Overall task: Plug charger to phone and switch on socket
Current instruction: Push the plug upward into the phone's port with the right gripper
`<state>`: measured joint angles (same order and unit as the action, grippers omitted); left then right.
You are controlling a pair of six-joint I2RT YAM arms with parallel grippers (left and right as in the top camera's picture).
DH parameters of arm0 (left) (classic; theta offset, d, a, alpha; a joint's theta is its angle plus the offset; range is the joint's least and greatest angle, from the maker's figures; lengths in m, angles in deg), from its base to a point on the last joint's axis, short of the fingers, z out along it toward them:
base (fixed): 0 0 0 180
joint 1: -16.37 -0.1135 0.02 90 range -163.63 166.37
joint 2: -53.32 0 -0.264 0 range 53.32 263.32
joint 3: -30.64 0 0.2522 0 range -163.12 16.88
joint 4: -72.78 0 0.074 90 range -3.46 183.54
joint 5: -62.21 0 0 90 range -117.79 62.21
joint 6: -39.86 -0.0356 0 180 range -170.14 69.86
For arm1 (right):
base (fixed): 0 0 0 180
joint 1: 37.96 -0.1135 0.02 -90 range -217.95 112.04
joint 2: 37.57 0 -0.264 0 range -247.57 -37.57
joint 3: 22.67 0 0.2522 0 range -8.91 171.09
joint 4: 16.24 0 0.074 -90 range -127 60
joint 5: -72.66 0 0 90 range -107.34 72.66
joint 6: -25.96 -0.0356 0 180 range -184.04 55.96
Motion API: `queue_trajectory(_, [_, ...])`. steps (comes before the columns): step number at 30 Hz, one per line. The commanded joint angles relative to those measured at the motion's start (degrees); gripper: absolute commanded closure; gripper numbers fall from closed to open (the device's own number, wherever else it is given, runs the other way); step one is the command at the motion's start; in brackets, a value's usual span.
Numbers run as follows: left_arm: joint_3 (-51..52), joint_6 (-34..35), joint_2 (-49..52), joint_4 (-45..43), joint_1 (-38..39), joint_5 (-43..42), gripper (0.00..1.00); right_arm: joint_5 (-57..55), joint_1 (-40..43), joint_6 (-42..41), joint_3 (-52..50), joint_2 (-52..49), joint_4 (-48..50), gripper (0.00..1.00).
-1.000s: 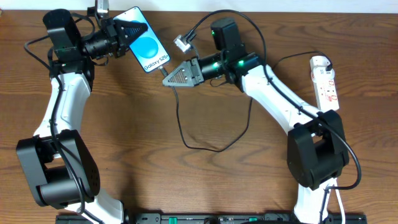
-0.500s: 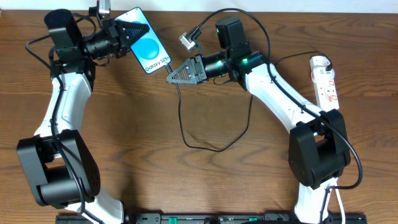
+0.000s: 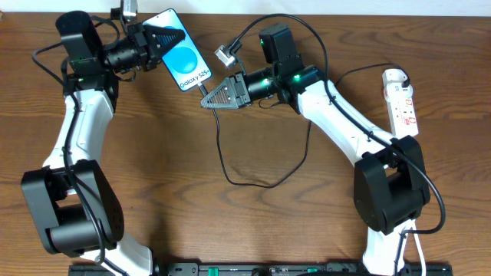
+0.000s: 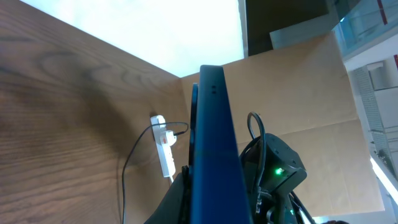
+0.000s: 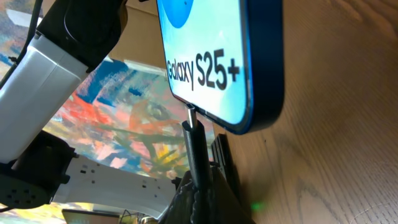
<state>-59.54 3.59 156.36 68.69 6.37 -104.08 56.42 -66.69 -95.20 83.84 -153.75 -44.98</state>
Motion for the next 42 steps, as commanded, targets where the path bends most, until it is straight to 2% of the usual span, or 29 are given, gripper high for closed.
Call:
queue_trajectory(1, [-0.72, 1.2, -0.81, -0.5, -0.61, -0.79, 0.92, 0.35, -0.07, 0.57, 0.55, 0.79, -0.22, 0.99])
queue_trajectory(42, [-0.72, 1.99, -0.81, -0.55, 0.24, 0.33, 0.93, 0.59, 0.13, -0.11, 0.55, 0.79, 1.49, 0.99])
